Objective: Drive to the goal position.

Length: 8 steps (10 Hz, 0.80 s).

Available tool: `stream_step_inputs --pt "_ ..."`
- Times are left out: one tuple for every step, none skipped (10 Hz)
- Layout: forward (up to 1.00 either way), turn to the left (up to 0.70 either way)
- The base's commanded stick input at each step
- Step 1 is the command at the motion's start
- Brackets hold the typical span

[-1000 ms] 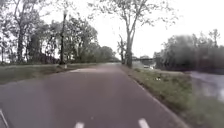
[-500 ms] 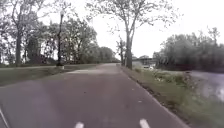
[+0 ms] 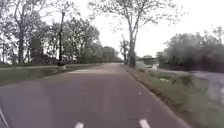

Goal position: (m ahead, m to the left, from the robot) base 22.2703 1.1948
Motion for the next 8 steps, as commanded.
stream_step_inputs --pt "0.7 0.0" --pt "0.7 0.0" --pt "0.7 0.0" --pt "0.7 0.0" --pt "0.7 0.0" --pt "0.7 0.0" --pt "0.7 0.0" --pt "0.7 0.0"
